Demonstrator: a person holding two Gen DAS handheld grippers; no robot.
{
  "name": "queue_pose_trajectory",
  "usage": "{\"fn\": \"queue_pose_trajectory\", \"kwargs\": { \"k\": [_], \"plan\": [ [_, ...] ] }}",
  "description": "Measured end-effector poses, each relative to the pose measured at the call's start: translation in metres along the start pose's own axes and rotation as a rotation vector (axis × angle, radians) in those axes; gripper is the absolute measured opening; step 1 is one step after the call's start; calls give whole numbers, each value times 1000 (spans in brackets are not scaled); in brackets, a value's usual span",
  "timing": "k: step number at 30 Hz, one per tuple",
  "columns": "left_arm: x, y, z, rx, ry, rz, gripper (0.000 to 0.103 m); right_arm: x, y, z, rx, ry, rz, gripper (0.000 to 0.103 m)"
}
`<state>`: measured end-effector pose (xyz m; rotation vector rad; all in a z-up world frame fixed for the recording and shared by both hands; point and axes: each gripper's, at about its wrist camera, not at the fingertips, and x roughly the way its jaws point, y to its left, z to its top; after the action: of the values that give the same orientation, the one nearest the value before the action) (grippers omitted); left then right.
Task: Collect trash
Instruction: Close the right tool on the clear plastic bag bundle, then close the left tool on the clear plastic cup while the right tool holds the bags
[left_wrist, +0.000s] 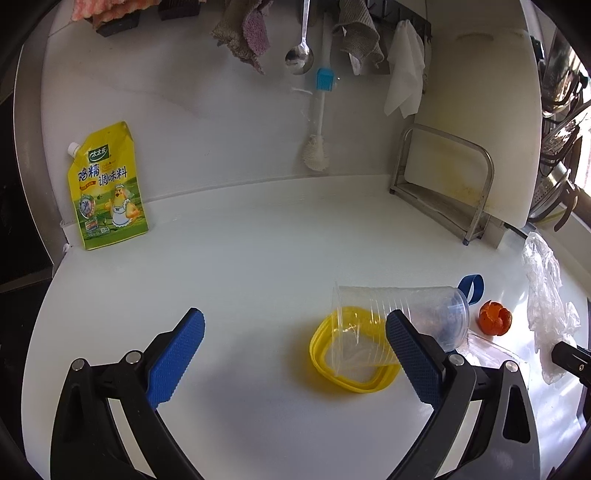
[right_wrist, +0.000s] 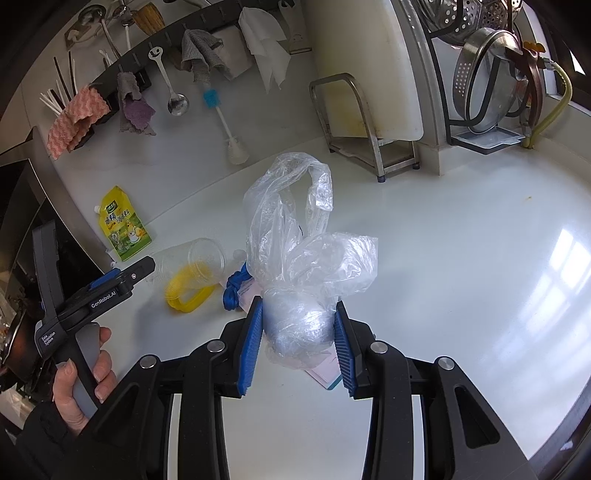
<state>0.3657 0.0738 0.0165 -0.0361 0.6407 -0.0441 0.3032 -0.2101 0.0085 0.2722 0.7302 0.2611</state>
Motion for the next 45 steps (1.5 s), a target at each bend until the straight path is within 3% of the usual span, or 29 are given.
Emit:
{"fn": "queue_pose_trajectory", "kwargs": {
  "k": [8,12,13,17,20,23,25,27,35,45],
  "plan": [
    [13,-15,8,14,-2,-92,96,2,0,0,-2,6,0,35],
    [15,-22,10,23,-1,-117,91,3,1,0,2,9,2,35],
    [15,-24,10,25,1,-129,85,3,1,0,1,10,3,35],
    [13,-29,8,42,4,-145,73,4,1,0,-3,10,3,35],
    [15,-28,7,24,28,-184,56,3,0,0,0,10,2,35],
    [20,-27,5,19,65,-193,33,3,1,0,-1,10,2,35],
    [22,-27,4,21,80,-189,11,4,1,0,-1,12,2,35],
    [23,-26,3,12,88,-196,7,4,1,0,1,13,3,35],
    [15,-23,3,3,72,-167,4,4,1,0,0,12,3,35],
    [-29,-19,-1,7,-11,-67,4,-4,6,-5,-31,-8,1,35]
  ]
}}
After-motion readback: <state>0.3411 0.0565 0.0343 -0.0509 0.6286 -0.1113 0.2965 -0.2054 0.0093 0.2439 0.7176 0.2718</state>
